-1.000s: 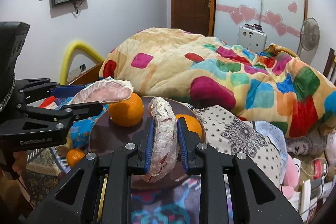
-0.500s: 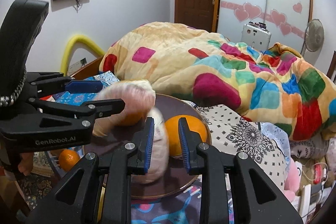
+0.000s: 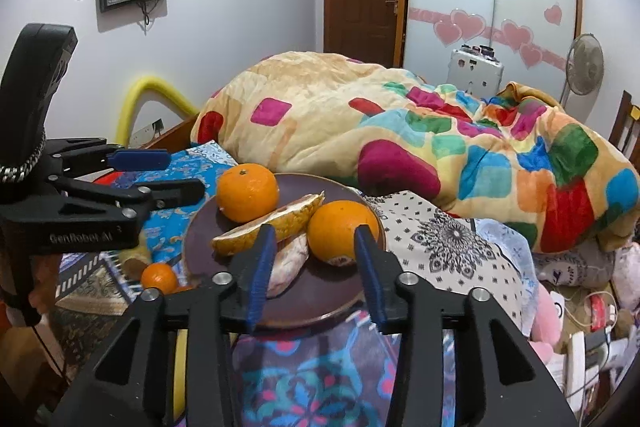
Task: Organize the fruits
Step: 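Lower both pomelo segments onto the plate beside the oranges and open both tools, then move the right tool to the yellow gourd and close on it, then lift the yellow gourd with the right tool and lay it on the plate, then open the right tool and withdraw while the left tool reaches the corn cob, then grasp the corn cob with the left tool and lift it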
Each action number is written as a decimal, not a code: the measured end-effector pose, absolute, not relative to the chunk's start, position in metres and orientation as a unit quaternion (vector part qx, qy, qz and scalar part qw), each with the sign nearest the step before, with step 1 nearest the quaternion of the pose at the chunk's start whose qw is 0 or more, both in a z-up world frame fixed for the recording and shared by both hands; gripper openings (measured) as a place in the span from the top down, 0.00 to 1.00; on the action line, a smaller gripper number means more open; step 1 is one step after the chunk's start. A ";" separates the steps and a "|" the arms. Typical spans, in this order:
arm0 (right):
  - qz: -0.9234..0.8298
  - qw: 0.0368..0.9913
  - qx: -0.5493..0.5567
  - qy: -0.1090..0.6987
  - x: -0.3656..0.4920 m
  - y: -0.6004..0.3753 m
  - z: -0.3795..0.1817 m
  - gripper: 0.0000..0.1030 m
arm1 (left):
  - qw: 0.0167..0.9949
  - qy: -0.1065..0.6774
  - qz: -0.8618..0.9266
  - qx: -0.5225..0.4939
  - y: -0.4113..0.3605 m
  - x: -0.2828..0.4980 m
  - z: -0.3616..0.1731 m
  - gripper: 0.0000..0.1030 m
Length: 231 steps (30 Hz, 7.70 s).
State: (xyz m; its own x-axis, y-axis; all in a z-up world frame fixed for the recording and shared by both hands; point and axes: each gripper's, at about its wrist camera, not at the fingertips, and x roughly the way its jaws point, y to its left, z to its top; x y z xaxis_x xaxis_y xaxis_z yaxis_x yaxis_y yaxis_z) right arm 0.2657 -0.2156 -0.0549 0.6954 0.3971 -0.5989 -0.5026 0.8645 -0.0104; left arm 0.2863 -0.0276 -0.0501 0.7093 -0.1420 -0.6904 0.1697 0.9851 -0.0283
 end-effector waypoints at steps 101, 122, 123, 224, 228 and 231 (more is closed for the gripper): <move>0.298 0.904 -0.035 0.305 0.214 -0.204 -0.044 0.67 | 0.928 0.353 -0.113 0.026 -0.019 0.212 -0.062 0.75; 0.257 0.922 -0.063 0.282 0.271 -0.216 -0.029 0.95 | 0.924 0.367 -0.099 0.038 -0.019 0.271 -0.077 0.74; 0.260 0.919 -0.069 0.289 0.275 -0.212 -0.033 0.95 | 0.923 0.370 -0.098 0.038 -0.020 0.273 -0.079 0.74; 0.299 0.883 -0.060 0.357 0.202 -0.209 -0.109 0.37 | 0.863 0.466 0.092 -0.172 0.093 0.145 -0.126 0.02; 0.301 0.880 -0.067 0.361 0.202 -0.207 -0.113 0.37 | 0.871 0.464 0.085 -0.139 0.077 0.152 -0.129 0.03; 0.304 0.877 -0.074 0.365 0.203 -0.205 -0.115 0.37 | 0.879 0.461 0.078 -0.097 0.063 0.158 -0.129 0.13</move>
State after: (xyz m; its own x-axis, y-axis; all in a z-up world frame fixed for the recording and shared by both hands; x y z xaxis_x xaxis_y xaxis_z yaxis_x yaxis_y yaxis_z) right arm 0.2030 -0.2047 -0.1150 0.5486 0.4791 -0.6852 -0.5877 0.8039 0.0915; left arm 0.1582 0.0628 -0.1288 0.5635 0.0480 -0.8247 -0.2266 0.9690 -0.0984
